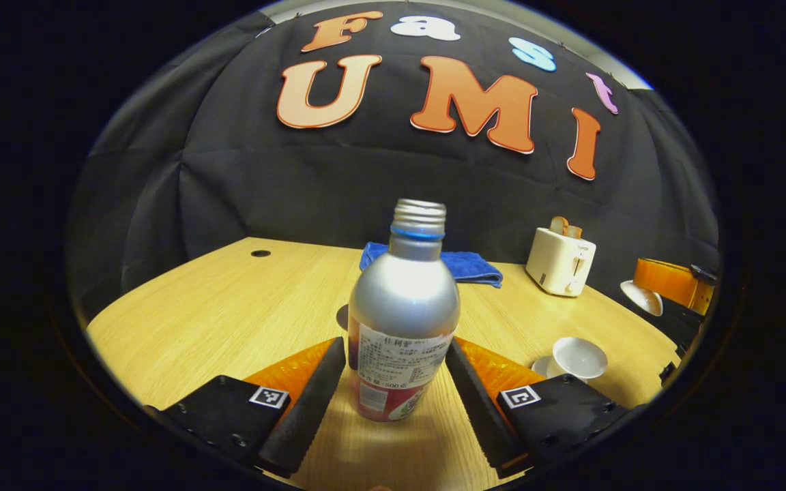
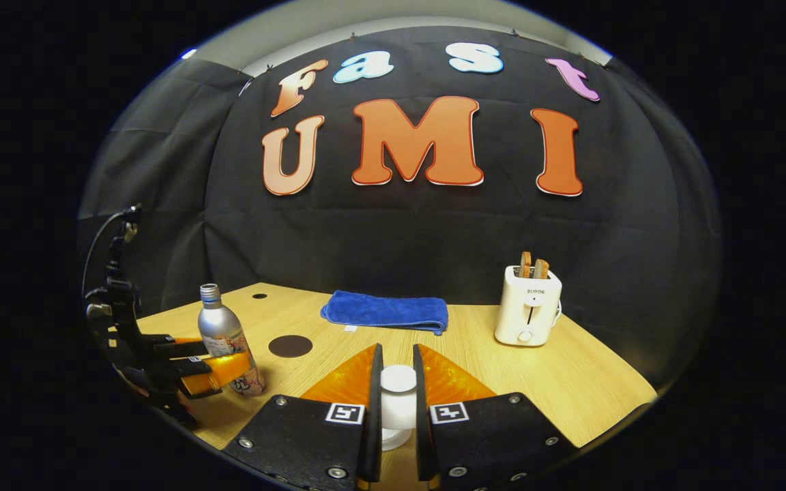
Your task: Open the teacup lid with one hand, grasp the water bottle and pour water into the teacup with the other hand; after pouring, place the water bottle on the coaster and then close the teacup lid.
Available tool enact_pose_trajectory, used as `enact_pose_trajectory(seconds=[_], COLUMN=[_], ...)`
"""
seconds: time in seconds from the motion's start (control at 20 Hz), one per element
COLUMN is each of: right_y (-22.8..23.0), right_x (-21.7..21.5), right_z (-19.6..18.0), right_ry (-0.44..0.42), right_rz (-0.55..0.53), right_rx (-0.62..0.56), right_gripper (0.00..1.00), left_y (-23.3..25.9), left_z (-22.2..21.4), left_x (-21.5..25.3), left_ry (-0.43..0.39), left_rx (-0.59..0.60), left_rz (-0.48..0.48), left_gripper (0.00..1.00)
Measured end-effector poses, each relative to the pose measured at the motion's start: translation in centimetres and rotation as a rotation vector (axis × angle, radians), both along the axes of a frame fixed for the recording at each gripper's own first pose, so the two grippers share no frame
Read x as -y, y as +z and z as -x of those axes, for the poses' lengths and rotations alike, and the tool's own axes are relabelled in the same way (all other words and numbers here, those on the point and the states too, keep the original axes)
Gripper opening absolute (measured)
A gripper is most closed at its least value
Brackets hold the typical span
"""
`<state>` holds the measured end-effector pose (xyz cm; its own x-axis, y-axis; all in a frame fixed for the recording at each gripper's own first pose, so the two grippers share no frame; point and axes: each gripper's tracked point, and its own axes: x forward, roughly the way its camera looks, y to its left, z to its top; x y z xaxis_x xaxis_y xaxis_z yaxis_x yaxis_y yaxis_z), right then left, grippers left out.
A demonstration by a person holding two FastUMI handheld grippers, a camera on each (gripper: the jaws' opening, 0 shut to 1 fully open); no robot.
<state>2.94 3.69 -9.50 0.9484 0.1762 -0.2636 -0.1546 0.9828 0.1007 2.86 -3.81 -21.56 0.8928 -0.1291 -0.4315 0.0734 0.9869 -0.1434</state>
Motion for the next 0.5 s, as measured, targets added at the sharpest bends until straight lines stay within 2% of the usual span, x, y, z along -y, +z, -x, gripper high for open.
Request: enact_pose_trajectory(seconds=[0.25, 0.35, 0.5], right_y=[0.2, 0.2, 0.1], right_x=[1.1, 1.5, 1.9], right_z=[0.3, 0.4, 0.7], right_ry=[-0.018, -0.024, -0.023], right_rz=[-0.008, -0.008, -0.012], right_rx=[0.009, 0.010, 0.013], right_gripper=[0.21, 0.21, 0.21], left_y=[-1.4, -1.4, -0.7], left_z=[-0.5, -0.4, -0.7], left_x=[-0.3, -0.4, -0.5], left_ry=[0.039, 0.038, 0.049], left_rx=[-0.022, -0.002, 0.048], left_rz=[0.010, -0.022, -0.079], left_gripper=[0.96, 0.97, 0.90])
